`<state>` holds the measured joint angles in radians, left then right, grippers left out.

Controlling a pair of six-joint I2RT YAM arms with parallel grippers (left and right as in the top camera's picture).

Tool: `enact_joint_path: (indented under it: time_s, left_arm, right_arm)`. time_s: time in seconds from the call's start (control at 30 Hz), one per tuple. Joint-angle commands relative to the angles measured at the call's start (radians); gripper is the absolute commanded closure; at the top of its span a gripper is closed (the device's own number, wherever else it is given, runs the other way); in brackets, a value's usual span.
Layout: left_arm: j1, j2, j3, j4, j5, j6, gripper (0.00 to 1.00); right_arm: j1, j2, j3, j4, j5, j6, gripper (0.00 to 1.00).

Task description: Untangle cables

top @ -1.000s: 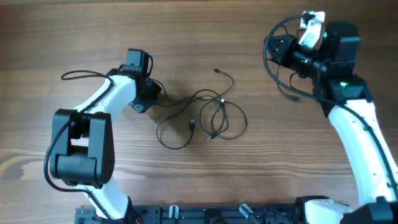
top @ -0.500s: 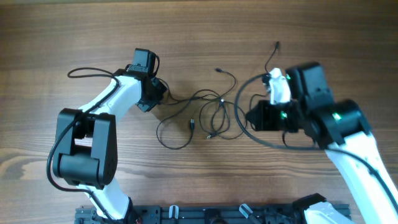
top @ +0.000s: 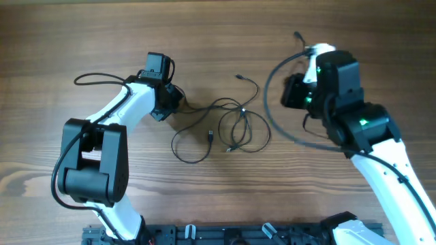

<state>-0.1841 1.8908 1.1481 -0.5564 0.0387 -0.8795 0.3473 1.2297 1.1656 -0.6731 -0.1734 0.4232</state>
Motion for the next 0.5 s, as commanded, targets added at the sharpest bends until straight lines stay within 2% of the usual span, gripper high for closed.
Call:
enact_joint_path:
  time_s: [0.0,0.1,0.13,0.2,0.27,0.33,0.4,0.47]
  left_arm:
    - [-0.004,0.010,-0.004,0.000,-0.007,0.009,0.93]
    - [-0.004,0.010,-0.003,0.001,-0.007,0.009,0.93]
    - [-0.004,0.010,-0.003,0.005,-0.007,0.009,0.92]
    - [-0.004,0.010,-0.003,0.019,-0.007,0.009,0.92]
    - [-0.004,0.010,-0.003,0.023,-0.007,0.009,0.92]
    - [-0.004,0.010,-0.003,0.025,-0.007,0.009,0.91]
    - [-0.004,0.010,-0.004,0.026,-0.007,0.009,0.91]
    - [-0.004,0.010,-0.004,0.023,-0.007,0.009,0.91]
  right_arm:
    - [0.100,-0.075,0.002,-0.066,-0.206,-0.071,0.95]
    - [0.166,-0.161,0.001,-0.239,-0.062,-0.014,0.95]
    - [0.175,-0.187,-0.016,-0.324,0.098,0.090,0.95]
    - [0.175,-0.240,-0.111,-0.375,0.286,0.258,0.96]
    - [0.175,-0.295,-0.253,-0.249,0.370,0.330,0.96]
    - [0.174,-0.292,-0.335,-0.075,0.550,0.259,0.96]
    - [0.123,-0.243,-0.346,-0.002,0.740,0.286,0.96]
    - [0.049,-0.185,-0.346,0.089,0.713,0.283,0.96]
